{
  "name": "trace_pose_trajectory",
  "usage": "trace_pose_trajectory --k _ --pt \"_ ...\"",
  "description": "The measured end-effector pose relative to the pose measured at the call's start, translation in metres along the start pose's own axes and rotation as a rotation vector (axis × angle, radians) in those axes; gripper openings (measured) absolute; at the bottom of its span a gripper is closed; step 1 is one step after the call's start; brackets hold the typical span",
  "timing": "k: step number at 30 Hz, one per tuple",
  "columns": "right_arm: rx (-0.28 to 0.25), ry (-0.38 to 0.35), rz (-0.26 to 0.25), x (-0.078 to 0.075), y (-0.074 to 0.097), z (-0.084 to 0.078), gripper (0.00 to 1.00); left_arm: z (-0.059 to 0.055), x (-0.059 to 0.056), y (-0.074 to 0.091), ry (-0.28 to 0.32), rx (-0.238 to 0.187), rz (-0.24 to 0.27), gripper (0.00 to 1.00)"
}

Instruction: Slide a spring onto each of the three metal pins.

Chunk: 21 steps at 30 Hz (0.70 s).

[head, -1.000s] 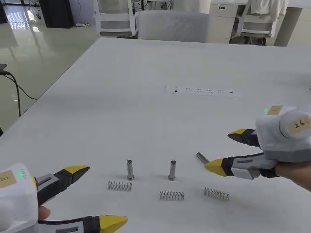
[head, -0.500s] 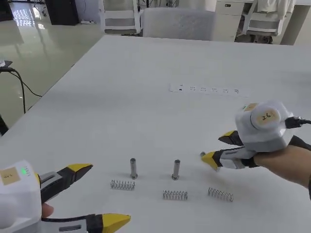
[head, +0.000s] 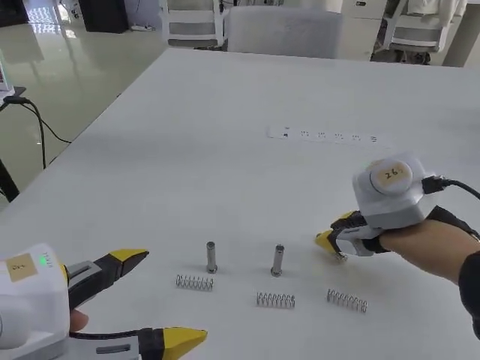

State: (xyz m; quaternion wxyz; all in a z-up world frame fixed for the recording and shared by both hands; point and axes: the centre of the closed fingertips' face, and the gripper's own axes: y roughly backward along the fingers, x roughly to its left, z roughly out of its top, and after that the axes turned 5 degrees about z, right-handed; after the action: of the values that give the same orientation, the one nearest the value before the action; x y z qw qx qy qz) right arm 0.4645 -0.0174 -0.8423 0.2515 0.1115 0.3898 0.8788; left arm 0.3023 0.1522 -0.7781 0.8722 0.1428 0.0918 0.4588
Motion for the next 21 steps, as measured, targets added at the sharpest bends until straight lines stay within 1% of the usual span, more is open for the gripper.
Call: trace_pose_trajectory --k 4,6,8,12,16,19,21 --pt "0.010 -0.029 0.004 -0.002 -0.006 0.000 0.17 -0.001 0.000 0.000 0.002 0.001 -0.002 0.78" --pt "0.022 -0.038 -0.008 -0.002 -0.007 -0.002 0.17 -0.001 0.000 0.000 0.001 0.002 -0.001 0.78" --pt "0.038 -0.050 -0.006 -0.001 -0.009 -0.005 0.16 0.000 0.000 0.000 0.003 0.000 -0.001 0.78" --pt "0.054 -0.055 -0.006 -0.004 -0.015 -0.008 0.14 -0.001 0.001 0.001 0.006 -0.001 -0.001 0.78" --pt "0.070 -0.065 0.000 -0.002 -0.019 -0.011 0.13 -0.001 0.001 0.001 0.007 0.000 -0.001 0.78" --pt "0.061 -0.075 0.002 -0.002 -0.018 -0.008 0.10 -0.002 0.001 0.000 0.007 0.001 -0.001 0.78" --pt "0.067 -0.075 -0.003 -0.002 -0.017 -0.008 0.08 -0.002 0.001 0.001 0.007 0.002 -0.001 0.78"
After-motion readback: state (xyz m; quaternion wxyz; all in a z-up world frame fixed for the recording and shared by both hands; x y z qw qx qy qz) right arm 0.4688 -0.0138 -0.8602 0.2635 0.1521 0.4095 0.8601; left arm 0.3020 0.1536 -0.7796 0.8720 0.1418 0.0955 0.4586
